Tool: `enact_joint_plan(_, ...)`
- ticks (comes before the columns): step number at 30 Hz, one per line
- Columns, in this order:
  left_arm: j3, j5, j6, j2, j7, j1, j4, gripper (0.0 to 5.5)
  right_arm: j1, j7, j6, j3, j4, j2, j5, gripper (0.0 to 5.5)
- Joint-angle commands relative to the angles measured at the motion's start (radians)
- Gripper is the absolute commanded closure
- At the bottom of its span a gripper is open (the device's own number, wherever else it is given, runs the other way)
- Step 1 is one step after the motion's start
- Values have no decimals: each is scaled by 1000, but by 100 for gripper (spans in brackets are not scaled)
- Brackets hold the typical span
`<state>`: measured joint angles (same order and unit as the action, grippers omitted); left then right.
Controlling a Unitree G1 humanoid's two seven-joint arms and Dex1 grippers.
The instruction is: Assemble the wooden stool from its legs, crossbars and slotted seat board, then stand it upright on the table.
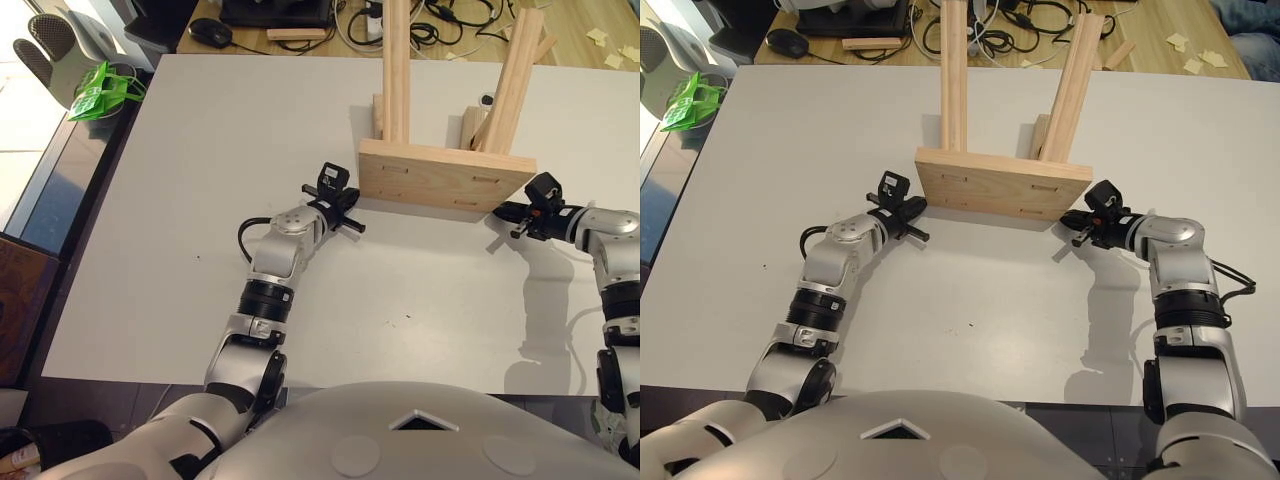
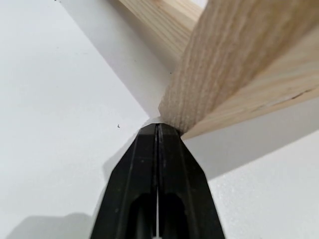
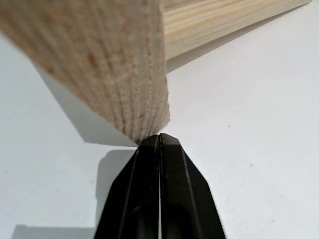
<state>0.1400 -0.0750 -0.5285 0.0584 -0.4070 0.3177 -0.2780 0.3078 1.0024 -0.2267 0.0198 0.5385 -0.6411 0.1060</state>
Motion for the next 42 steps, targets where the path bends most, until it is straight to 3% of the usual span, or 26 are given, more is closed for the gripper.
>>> enact_joint_plan(1, 45, -63, -19, -29, -93, -3, 71, 549, 1, 77, -46, -12, -119, 36, 102, 550)
enact_joint_plan(15, -12, -158, -101, 33, -147, -9, 232, 549, -23, 112, -195, -56, -289, 34, 192, 550)
enact_joint_plan(42, -158, -450, -185, 11, -161, 63, 360, 549, 82, 62, -444, -191, -440, 89, 416, 550)
